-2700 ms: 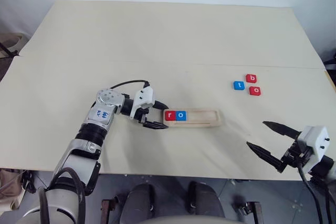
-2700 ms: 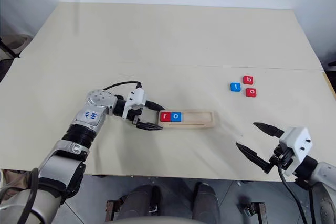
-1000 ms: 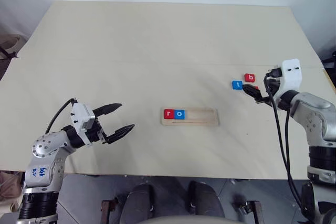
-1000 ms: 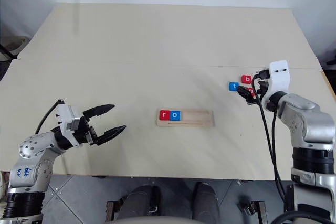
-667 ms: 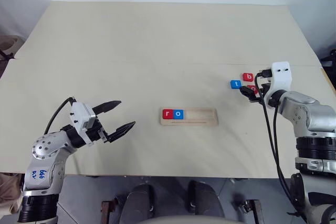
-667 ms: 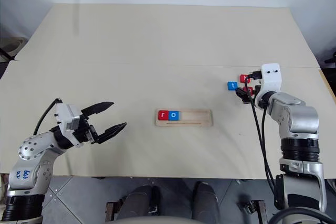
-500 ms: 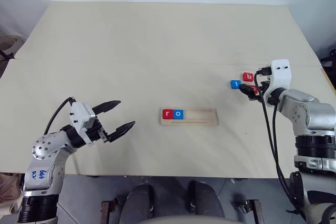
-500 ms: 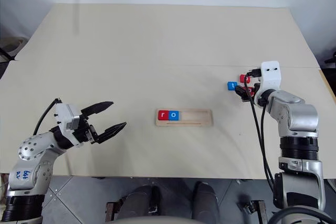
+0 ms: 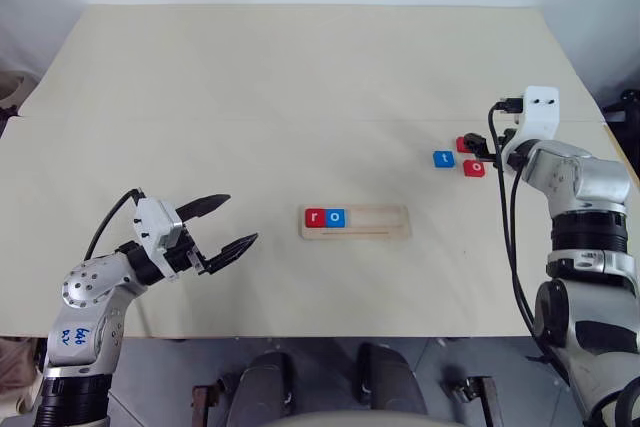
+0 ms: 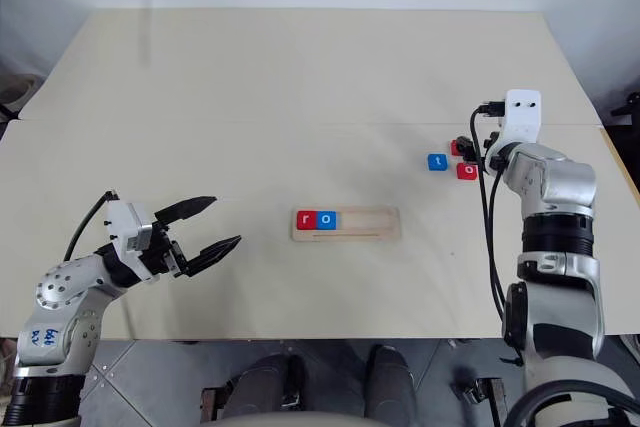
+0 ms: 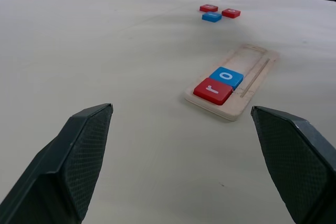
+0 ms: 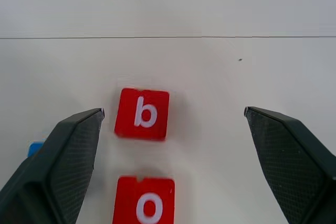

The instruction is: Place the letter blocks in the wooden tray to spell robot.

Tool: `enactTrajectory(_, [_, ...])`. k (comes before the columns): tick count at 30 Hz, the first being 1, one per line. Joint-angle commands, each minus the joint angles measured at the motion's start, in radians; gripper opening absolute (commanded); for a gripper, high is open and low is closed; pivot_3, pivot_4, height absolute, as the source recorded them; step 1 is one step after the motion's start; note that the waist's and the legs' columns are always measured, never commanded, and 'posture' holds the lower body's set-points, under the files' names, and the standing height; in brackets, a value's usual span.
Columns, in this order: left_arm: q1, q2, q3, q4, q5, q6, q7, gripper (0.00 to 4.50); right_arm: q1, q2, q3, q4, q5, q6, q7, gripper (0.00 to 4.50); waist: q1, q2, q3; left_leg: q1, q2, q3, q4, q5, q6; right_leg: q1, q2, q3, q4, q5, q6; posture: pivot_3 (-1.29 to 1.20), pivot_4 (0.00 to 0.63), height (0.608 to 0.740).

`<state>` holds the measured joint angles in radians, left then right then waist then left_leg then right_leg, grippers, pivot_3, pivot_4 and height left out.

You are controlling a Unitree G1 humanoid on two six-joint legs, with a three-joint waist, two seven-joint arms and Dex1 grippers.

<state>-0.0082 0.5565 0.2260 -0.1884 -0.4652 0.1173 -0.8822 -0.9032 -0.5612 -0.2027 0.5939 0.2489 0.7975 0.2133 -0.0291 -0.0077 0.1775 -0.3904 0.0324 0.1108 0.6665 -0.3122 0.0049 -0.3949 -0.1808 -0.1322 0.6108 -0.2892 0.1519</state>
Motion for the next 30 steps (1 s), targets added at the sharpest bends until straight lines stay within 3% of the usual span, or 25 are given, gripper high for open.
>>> enactTrajectory(1, [0.012,-0.004,0.01,-0.045,-0.011,-0.016,0.011,4.48,-0.068,0.016,-0.004,0.121,-0.034,-0.085,-0.018,4.5,-0.002,0.0,0.0,0.0,0.0,0.0,0.0,0.0,0.0,0.0,0.0,0.0,0.0,0.0,0.0,0.0,0.15,0.74])
enactTrajectory(7, [0.037,-0.014,0.011,-0.07,-0.012,-0.017,0.033,4.48,-0.159,0.061,0.007,0.316,-0.079,-0.211,-0.034,4.5,-0.006,0.0,0.0,0.0,0.0,0.0,-0.001,0.0,0.0,-0.001,0.0,0.0,0.0,0.0,0.0,0.0,0.15,0.74])
enactTrajectory(12, [0.053,-0.015,0.022,-0.087,-0.014,-0.018,0.05,4.48,-0.182,0.086,0.02,0.38,-0.104,-0.212,-0.04,4.5,-0.007,0.0,0.0,0.0,0.0,0.001,0.0,0.0,0.0,0.0,0.0,0.001,0.0,0.0,0.0,0.0,0.15,0.74])
enactTrajectory(21, [0.039,-0.01,0.016,-0.075,-0.014,-0.019,0.053,4.5,-0.154,0.099,0.008,0.304,-0.091,-0.15,-0.06,1.49,-0.001,0.0,0.0,0.0,0.0,0.0,0.0,0.0,0.0,0.0,0.0,0.0,0.0,0.0,0.0,0.0,0.15,0.74])
enactTrajectory(30, [-0.021,-0.008,-0.023,-0.03,-0.01,-0.006,0.02,4.5,-0.072,0.035,-0.033,-0.029,-0.042,0.029,-0.021,1.46,-0.001,0.001,0.001,0.0,0.0,0.0,-0.001,0.0,0.0,-0.001,0.0,0.001,0.0,0.0,0.0,0.0,0.15,0.74])
